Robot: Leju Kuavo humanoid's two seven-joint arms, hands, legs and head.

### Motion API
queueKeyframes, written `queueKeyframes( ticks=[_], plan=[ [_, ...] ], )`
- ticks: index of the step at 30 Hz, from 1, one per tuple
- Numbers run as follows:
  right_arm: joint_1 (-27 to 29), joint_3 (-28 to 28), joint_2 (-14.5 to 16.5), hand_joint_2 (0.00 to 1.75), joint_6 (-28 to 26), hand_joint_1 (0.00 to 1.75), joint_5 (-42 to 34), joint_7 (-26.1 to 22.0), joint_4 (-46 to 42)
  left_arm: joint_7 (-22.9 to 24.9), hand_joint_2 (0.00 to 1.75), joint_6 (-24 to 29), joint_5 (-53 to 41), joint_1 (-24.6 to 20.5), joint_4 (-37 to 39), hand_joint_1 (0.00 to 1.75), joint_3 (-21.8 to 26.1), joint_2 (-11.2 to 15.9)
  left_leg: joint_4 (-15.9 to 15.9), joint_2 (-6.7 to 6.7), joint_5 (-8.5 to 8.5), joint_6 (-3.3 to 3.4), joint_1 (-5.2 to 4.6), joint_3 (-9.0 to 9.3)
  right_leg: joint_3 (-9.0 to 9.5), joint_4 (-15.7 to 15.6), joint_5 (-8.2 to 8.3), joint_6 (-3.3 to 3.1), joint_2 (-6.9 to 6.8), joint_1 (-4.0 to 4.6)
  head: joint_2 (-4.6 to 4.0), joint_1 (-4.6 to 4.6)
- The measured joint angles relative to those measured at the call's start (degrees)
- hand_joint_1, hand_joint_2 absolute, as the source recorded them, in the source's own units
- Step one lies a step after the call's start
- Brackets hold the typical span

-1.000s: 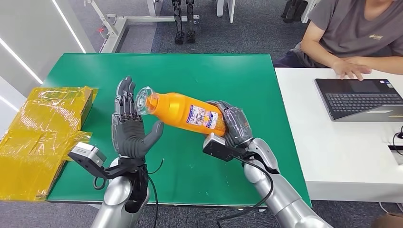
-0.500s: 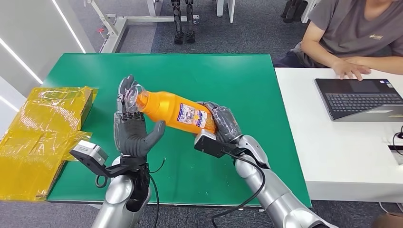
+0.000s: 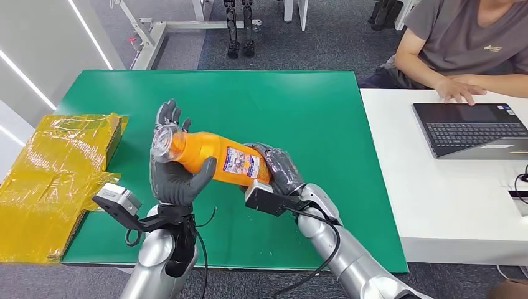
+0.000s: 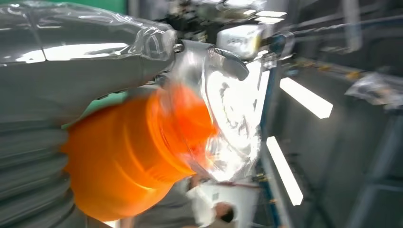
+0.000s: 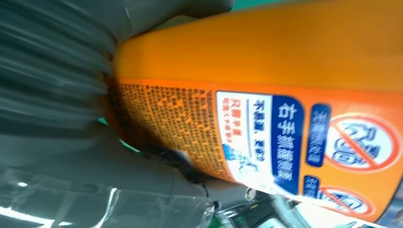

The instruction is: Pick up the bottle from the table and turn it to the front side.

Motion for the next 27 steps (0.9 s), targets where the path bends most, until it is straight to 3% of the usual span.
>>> queueKeyframes(
  ticks=[15,16,19,20,24,27],
  plan=[
    [-0.95,1.65,0.70,1.75,4.94,1.75,0.66,-0.99,0.98,0.00,1.75,0.32,0.22,0.09,0.60,0.00,0.32,-0.20,0.00,0.00,0.00,0.00,0.00,-0.01,0.00,0.00,0.00,0.00,-0.01,0.00,0.00,0.00],
    [-1.13,1.77,0.74,1.75,5.25,1.75,0.74,-0.85,1.25,0.00,1.75,0.38,0.37,0.16,0.61,0.07,0.40,-0.20,0.00,0.00,0.00,0.00,0.00,-0.01,-0.01,0.00,0.00,0.00,0.00,0.00,0.00,0.00],
    [-1.60,2.27,0.85,1.75,5.94,1.75,1.07,-0.50,2.13,0.00,1.75,0.53,0.62,0.61,0.61,1.18,0.71,-0.20,0.00,0.00,0.00,0.00,0.00,0.00,-0.01,0.00,0.00,0.00,0.00,0.00,0.00,0.00],
    [-1.72,2.45,0.87,1.75,6.13,1.75,1.20,-0.39,2.43,0.00,1.75,0.56,0.63,0.80,0.61,1.47,0.79,-0.20,0.00,0.00,0.00,0.00,0.00,0.00,-0.01,0.00,0.00,0.00,0.00,0.00,0.00,0.00],
    [-2.05,2.93,0.89,1.75,6.89,1.75,1.49,0.01,3.48,-0.01,1.75,0.70,0.58,1.34,0.61,1.72,0.98,-0.20,0.00,-0.01,0.00,0.00,0.00,-0.01,-0.01,0.00,0.00,0.00,-0.01,0.00,0.00,0.00],
    [-2.13,3.08,0.89,1.75,7.14,1.75,1.71,0.24,4.05,-0.02,1.75,0.96,0.39,1.51,0.61,1.75,1.02,-0.18,0.00,-0.01,0.00,0.00,0.00,-0.01,-0.01,0.00,0.00,0.00,-0.01,0.00,0.00,0.00]
  ],
)
